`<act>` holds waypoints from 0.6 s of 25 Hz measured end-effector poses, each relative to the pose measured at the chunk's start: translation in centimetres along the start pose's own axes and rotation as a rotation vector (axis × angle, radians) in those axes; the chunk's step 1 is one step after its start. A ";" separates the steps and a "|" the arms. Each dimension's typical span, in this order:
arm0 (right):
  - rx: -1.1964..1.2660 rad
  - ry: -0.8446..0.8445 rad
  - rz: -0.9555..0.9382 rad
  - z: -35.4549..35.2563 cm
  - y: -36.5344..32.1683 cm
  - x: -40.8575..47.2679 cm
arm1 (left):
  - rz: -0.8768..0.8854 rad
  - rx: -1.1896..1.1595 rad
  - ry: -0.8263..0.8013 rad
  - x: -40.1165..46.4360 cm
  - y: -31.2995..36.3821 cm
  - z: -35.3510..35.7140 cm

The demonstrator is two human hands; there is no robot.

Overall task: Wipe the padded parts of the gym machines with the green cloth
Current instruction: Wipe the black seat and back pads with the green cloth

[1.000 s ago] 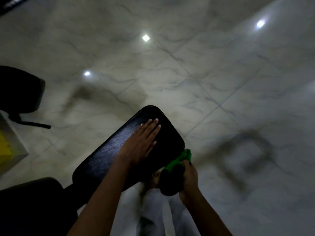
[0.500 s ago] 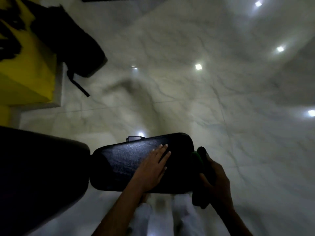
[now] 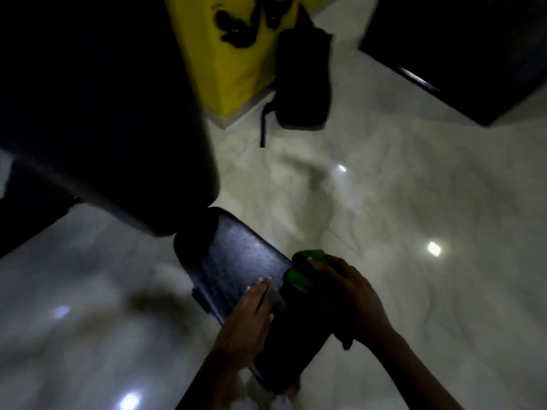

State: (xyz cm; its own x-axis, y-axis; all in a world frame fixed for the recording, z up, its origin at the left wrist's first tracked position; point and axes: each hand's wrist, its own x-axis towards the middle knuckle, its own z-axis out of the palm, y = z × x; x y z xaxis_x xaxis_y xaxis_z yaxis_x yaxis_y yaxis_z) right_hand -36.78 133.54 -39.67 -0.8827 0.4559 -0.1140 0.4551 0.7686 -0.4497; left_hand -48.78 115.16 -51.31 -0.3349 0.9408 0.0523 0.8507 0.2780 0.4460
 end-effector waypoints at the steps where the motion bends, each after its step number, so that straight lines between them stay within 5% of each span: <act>1: -0.016 -0.053 -0.052 0.0 -0.2 1.2 | -0.049 -0.001 0.036 -1.2 1.0 0.6; 6: -0.303 -0.173 -0.504 1.5 -5.6 9.6 | -0.243 -0.023 -0.008 -3.1 5.1 1.6; 10: -0.571 -0.258 -1.033 5.0 -12.8 14.1 | -0.422 0.034 0.118 -3.8 7.1 3.5; 15: -0.876 -0.576 -1.636 9.2 -17.4 14.9 | -0.703 0.158 0.197 -1.8 9.7 4.7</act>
State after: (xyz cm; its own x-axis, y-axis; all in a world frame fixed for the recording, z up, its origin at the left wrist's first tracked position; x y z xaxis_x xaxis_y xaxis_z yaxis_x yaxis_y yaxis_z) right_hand -58.91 122.81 -41.63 -0.2908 -0.8585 -0.4224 -0.9548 0.2889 0.0702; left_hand -38.04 117.06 -51.32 -0.8749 0.4832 -0.0320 0.4527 0.8395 0.3004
